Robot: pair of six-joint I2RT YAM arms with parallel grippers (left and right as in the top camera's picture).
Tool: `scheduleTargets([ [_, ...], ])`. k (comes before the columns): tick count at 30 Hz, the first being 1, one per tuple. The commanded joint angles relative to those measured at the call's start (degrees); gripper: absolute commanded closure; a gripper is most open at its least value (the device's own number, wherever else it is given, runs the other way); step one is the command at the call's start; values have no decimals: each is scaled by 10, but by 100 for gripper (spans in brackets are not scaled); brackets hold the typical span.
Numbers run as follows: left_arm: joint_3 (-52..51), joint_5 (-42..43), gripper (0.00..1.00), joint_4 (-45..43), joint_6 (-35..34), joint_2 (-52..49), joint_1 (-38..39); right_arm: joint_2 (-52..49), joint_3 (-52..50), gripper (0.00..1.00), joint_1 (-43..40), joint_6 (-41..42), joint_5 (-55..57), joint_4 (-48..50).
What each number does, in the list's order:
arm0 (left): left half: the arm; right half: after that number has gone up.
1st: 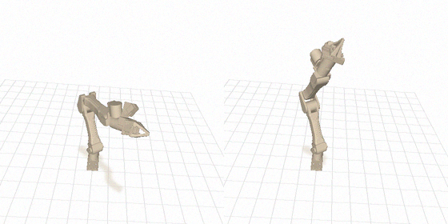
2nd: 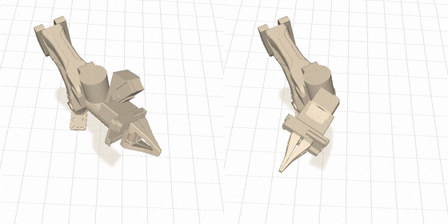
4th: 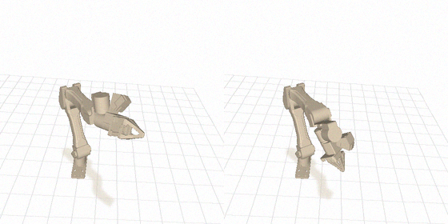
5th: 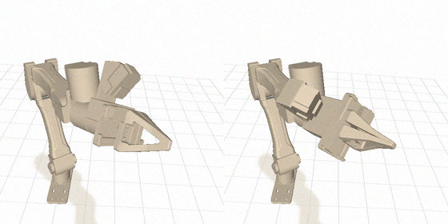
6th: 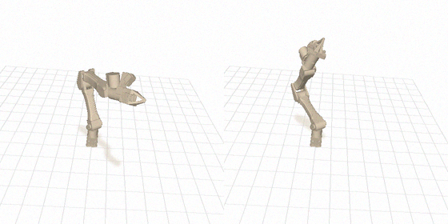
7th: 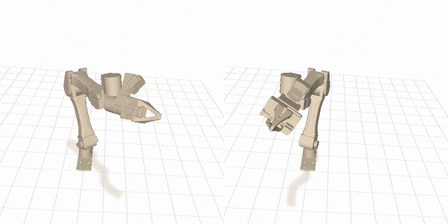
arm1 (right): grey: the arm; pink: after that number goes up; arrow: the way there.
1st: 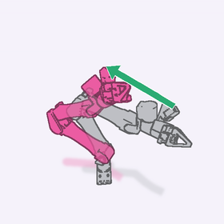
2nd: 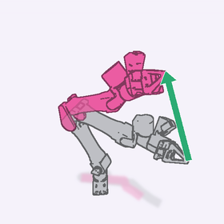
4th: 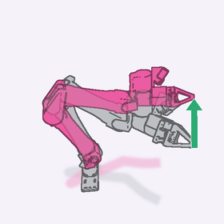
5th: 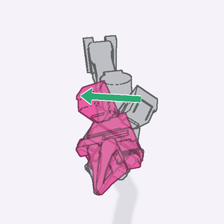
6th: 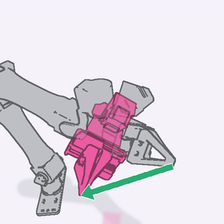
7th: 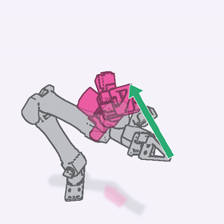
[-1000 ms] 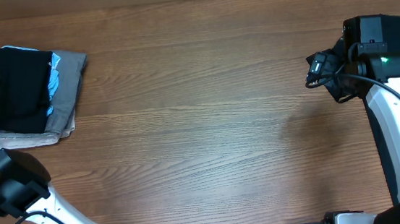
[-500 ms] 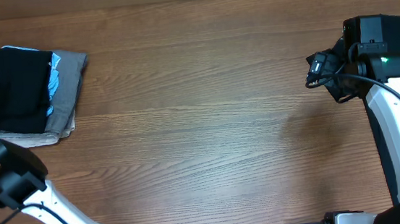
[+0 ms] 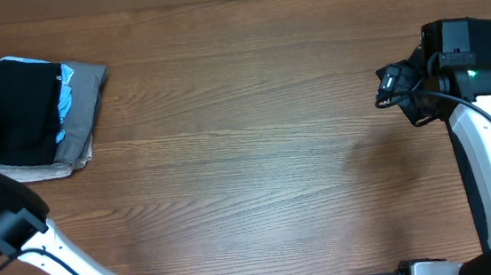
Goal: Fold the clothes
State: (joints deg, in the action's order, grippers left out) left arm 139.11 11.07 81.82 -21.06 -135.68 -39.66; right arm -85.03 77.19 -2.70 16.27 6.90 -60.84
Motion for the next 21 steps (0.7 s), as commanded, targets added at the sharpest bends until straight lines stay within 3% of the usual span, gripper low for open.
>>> scheduleTargets([
  [1,7,69,96,8,-8,118,7,4,5,0,-2,-2,8,3],
  [8,7,100,93,42,-4,242,65,4,5,0,-2,-2,8,3],
  [10,7,99,80,46,0,264,94,4,5,0,-2,-2,8,3],
  [12,7,99,43,45,3,276,125,4,5,0,-2,-2,8,3],
  [15,7,97,24,46,3,278,167,4,5,0,-2,-2,8,3],
  [16,7,97,6,47,3,276,180,4,5,0,-2,-2,8,3],
  [17,7,97,0,49,3,274,191,4,5,0,-2,-2,8,3],
  [21,7,97,0,49,3,271,226,4,5,0,-2,-2,8,3],
])
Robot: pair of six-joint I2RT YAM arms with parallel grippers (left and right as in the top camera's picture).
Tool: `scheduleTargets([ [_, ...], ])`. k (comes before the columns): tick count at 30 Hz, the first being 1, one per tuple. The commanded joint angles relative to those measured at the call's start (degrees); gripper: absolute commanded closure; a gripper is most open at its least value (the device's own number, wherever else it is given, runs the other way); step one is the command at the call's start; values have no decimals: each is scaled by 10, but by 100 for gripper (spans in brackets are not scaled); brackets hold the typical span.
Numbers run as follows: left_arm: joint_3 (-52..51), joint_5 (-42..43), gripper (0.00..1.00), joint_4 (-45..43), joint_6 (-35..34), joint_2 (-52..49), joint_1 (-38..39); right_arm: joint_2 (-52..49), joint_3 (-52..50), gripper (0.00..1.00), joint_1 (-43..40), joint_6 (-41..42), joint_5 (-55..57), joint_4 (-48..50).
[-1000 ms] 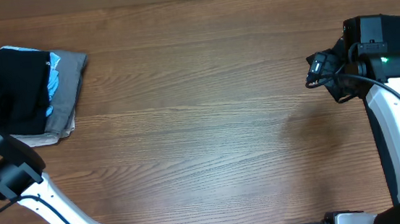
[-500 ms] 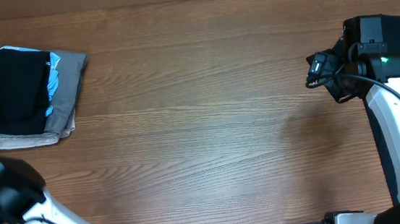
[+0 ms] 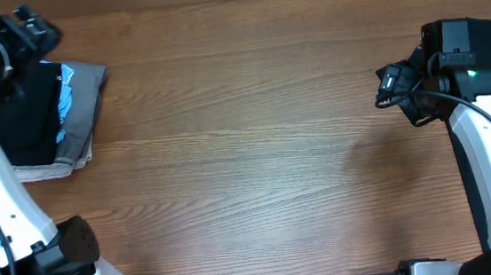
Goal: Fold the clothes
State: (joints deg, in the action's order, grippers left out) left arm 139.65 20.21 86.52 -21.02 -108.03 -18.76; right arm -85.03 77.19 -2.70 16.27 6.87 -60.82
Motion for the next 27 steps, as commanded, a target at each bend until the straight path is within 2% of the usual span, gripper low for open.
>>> scheduleTargets([
  [1,2,6,0,2,2,-6,23,4,5,0,-2,-2,8,3],
  [27,2,6,0,2,2,-6,34,19,1,0,1,-2,8,4],
])
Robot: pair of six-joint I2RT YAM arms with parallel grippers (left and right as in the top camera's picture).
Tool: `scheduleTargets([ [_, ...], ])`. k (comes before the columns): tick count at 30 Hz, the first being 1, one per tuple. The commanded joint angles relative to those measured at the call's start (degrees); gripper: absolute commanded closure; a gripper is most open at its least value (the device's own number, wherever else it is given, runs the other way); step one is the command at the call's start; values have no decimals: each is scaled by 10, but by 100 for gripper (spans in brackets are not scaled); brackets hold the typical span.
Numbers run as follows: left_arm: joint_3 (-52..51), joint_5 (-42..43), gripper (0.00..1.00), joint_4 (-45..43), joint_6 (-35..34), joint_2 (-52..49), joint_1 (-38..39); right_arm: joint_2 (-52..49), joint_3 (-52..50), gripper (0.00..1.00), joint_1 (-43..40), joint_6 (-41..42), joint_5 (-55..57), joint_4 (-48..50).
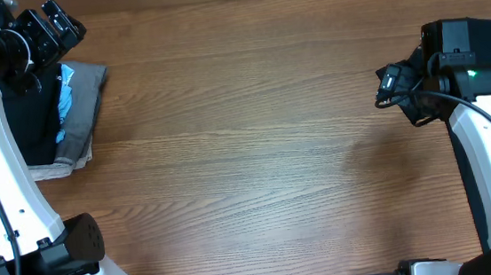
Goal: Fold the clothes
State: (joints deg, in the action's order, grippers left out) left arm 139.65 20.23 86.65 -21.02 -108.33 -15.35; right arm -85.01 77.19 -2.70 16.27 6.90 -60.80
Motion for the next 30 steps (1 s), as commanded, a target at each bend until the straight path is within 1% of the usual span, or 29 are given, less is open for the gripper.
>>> scheduleTargets([
  [1,2,5,0,1,2,-3,0,28,1,0,3,-2,7,5],
  [4,2,5,0,1,2,-3,0,70,1,0,12,-2,8,4],
  [9,2,5,0,1,2,-3,0,169,1,0,20,-2,8,4],
  [19,2,5,0,1,2,-3,0,423,1,0,22,-2,8,4],
  [25,2,5,0,1,2,-3,0,567,1,0,75,-2,8,2],
  [30,2,5,0,1,2,-3,0,675,0,0,89,-2,4,-54],
])
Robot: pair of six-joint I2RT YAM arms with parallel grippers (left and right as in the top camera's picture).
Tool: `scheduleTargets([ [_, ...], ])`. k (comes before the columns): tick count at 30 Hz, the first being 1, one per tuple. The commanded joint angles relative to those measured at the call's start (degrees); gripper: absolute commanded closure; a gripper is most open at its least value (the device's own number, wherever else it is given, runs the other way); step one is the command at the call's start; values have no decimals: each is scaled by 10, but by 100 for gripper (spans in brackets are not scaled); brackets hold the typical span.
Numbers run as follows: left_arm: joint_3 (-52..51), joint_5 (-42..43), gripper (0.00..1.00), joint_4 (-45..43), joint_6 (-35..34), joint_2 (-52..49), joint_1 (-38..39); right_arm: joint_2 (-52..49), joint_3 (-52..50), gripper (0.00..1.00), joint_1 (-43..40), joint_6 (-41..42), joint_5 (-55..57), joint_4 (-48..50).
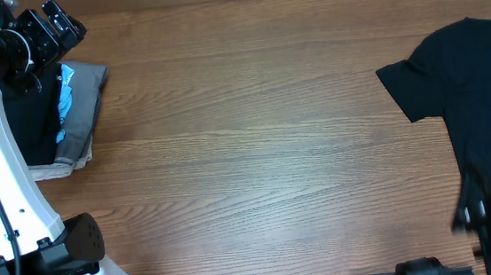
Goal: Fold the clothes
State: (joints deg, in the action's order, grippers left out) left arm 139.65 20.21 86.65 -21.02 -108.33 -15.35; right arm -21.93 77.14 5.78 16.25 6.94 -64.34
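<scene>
A black T-shirt (468, 82) lies spread at the table's right edge, one sleeve (401, 84) pointing left and a white neck label at the top. At the far left sits a stack of folded clothes (82, 98): black on top, then light blue and grey. My left gripper (51, 30) hovers over the stack's back edge, its fingers apart and nothing between them. A dark blurred shape at the bottom right is my right arm; its gripper cannot be made out.
The wooden table (247, 155) spans the view. My left arm's white link runs down the left edge to its base (59, 252), covering part of the stack.
A black T-shirt now lies at the right, where my right arm stood raised. That arm now shows only as a blur at the bottom right. My left arm has not moved.
My left arm was low at the left edge beside the folded stack, then its gripper was up over the stack's back edge and shifted slightly right. My right arm held still at the right throughout, until the black T-shirt appeared there.
</scene>
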Motion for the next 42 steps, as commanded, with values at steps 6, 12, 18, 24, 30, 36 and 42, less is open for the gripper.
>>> scheduleTargets([
  [6,2,6,0,1,2,-3,0,122,0,0,2,1,5,-61],
  [12,2,5,0,1,2,-3,0,159,-37,0,2,3,-14,-65],
  [18,2,5,0,1,2,-3,0,199,-130,0,2,15,-28,-19],
  [24,2,5,0,1,2,-3,0,217,-233,0,0,37,-33,73],
  [30,2,5,0,1,2,-3,0,217,-354,0,0,49,-52,230],
  [36,2,5,0,1,2,-3,0,217,-496,0,0,49,-80,411],
  [42,2,5,0,1,2,-3,0,217,-622,0,0,53,-81,564],
])
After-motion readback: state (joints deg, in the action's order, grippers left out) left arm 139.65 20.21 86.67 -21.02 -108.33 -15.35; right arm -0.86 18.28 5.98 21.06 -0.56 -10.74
